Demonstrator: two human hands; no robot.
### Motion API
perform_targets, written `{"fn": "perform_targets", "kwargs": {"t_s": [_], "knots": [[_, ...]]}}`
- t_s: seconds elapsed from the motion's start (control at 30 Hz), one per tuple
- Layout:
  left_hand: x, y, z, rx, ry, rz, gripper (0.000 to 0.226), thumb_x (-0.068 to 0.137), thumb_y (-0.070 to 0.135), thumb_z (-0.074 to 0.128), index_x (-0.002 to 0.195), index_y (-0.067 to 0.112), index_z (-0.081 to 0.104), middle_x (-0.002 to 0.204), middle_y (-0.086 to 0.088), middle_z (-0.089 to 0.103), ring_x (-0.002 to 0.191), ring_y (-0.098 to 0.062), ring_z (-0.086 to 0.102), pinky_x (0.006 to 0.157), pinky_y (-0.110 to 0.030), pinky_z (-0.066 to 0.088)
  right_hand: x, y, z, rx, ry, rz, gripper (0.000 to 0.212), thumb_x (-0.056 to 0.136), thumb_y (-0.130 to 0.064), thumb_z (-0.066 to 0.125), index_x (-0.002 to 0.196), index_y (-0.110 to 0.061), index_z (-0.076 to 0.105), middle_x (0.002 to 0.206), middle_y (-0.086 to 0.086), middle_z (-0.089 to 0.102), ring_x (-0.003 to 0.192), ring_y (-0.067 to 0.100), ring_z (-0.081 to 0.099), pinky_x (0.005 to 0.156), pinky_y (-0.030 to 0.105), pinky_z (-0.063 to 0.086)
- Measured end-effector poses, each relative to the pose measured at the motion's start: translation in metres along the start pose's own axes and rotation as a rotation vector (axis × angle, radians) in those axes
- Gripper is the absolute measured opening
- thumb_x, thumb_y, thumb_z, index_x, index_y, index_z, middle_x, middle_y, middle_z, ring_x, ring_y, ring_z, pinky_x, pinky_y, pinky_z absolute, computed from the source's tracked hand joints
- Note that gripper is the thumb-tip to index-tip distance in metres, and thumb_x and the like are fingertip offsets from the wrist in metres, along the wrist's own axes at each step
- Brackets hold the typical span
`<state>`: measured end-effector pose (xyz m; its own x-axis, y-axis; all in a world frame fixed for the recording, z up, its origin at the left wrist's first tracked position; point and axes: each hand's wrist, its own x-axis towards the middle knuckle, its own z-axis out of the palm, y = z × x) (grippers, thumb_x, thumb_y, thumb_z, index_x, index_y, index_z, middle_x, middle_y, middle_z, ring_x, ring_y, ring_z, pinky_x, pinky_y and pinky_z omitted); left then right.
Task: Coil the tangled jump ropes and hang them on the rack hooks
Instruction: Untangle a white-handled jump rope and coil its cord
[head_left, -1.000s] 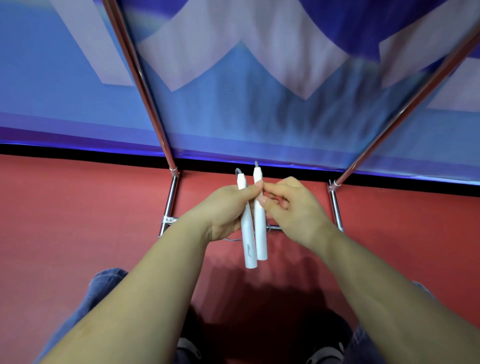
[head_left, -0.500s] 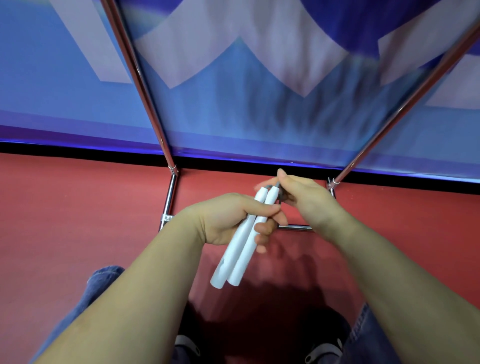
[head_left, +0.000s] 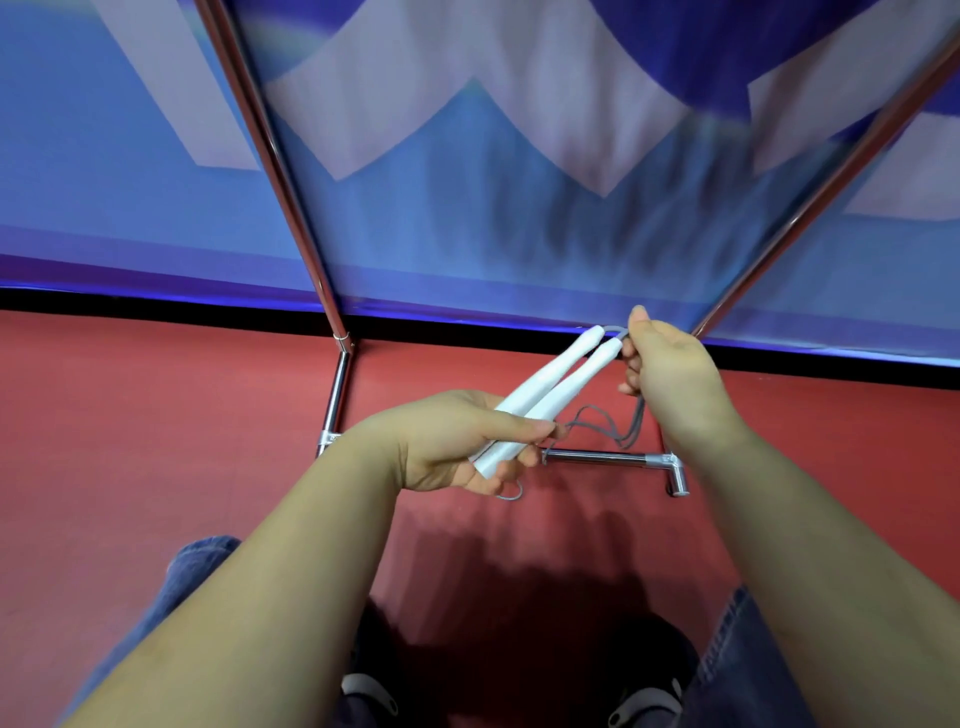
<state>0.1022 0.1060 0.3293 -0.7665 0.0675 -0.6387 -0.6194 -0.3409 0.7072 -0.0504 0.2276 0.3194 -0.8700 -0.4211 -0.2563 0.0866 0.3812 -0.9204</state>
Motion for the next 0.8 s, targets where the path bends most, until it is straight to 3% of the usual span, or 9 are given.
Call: {"fn": "perform_targets", "kwargs": {"t_s": [0.1,0.27,0.4,0.5,0.67,0.8], "knots": [[0.004,-0.002,-0.001,0.041,0.062,0.045,0.003,0.089,0.018,0.063,0.088,0.017,0.065,0.058,0.004,0.047,0.045,-0.006,0.034,0.041,-0.014,0.032,-0.004,-0.003,0.005,0.078,-0.038,0.022,0.041,0.1,-0.03,0.041,0.063,-0.016,0.048,0.054,-0.004,0.038,0.037,0.001,0.036,0.058,0.027,0.044],[0.007,-0.002,0.001,-0.08,0.1,0.097,0.007,0.092,0.017,0.057,0.088,0.012,0.06,0.055,0.004,0.044,0.039,-0.004,0.032,0.038,-0.013,0.024,-0.014,-0.007,0.014,0.177,-0.156,0.045,0.041,0.102,-0.03,0.035,0.067,-0.013,0.046,0.055,0.003,0.033,0.037,0.006,0.032,0.05,0.023,0.04],[0.01,0.006,0.0,-0.392,0.224,0.177,0.012,0.095,0.021,0.052,0.087,0.013,0.058,0.059,0.005,0.053,0.037,-0.002,0.036,0.034,-0.012,0.028,-0.02,-0.001,0.026,0.078,-0.304,0.048,0.042,0.103,-0.026,0.032,0.067,-0.011,0.048,0.053,0.004,0.033,0.033,0.004,0.032,0.042,0.018,0.039],[0.013,0.008,0.001,-0.51,0.301,0.166,0.017,0.095,0.023,0.053,0.083,0.013,0.058,0.08,-0.001,0.066,0.037,-0.002,0.042,0.034,-0.011,0.033,-0.027,0.003,0.036,0.025,-0.405,0.059,0.04,0.102,-0.023,0.035,0.067,-0.009,0.049,0.051,0.005,0.036,0.033,0.006,0.034,0.044,0.022,0.04],[0.013,0.008,0.002,-0.767,0.182,0.157,0.024,0.096,0.025,0.049,0.078,0.01,0.057,0.095,-0.01,0.067,0.037,-0.003,0.044,0.035,-0.01,0.033,-0.042,0.009,0.049,-0.103,-0.586,0.093,0.043,0.103,-0.028,0.034,0.069,-0.009,0.053,0.037,-0.002,0.047,0.032,0.011,0.045,0.044,0.023,0.039],[0.011,0.013,-0.008,-0.855,0.247,0.255,0.024,0.097,0.026,0.046,0.081,0.012,0.057,0.077,-0.003,0.067,0.034,-0.002,0.039,0.035,-0.01,0.031,-0.045,0.001,0.047,-0.104,-0.72,0.165,0.052,0.102,-0.033,0.033,0.062,-0.007,0.054,0.035,-0.001,0.046,0.03,0.011,0.044,0.041,0.018,0.04]]}}
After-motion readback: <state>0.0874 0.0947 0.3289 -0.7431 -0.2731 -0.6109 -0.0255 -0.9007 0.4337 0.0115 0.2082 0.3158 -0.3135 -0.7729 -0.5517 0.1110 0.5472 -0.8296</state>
